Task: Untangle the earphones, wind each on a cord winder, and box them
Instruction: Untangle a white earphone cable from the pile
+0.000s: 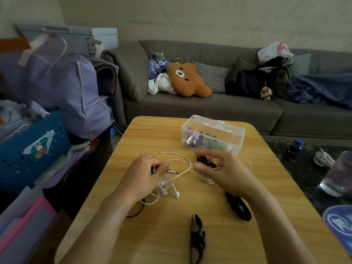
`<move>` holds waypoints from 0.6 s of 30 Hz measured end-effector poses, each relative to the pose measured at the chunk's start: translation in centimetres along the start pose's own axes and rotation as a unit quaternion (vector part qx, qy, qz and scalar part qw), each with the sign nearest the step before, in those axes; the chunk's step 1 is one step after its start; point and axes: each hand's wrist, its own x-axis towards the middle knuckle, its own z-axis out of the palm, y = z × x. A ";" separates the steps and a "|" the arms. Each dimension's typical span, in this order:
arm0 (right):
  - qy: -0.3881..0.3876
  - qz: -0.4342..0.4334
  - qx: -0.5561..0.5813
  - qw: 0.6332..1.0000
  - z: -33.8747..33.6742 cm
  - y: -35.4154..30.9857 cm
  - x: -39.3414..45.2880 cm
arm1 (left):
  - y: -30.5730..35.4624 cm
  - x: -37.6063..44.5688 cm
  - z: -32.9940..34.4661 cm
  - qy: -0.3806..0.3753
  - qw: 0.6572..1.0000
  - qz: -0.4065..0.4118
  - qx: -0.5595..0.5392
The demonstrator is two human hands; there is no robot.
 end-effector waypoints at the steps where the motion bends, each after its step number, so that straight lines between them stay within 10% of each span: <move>1: -0.033 -0.015 -0.001 0.999 0.4 -0.5 -0.1 | 0.2 0.0 0.1 -0.006 1.000 0.006 -0.002; 6: -0.039 -0.041 0.060 0.997 1.4 -1.0 0.1 | 0.5 0.1 0.2 -0.036 0.999 0.015 0.009; 12: 0.153 0.027 0.136 0.978 -0.5 -0.5 0.1 | -0.4 -0.3 -0.6 -0.100 0.992 -0.071 0.034; 18: 0.331 0.075 0.343 0.876 -0.7 -0.3 0.3 | -0.3 -0.3 -0.7 -0.114 0.991 -0.065 0.025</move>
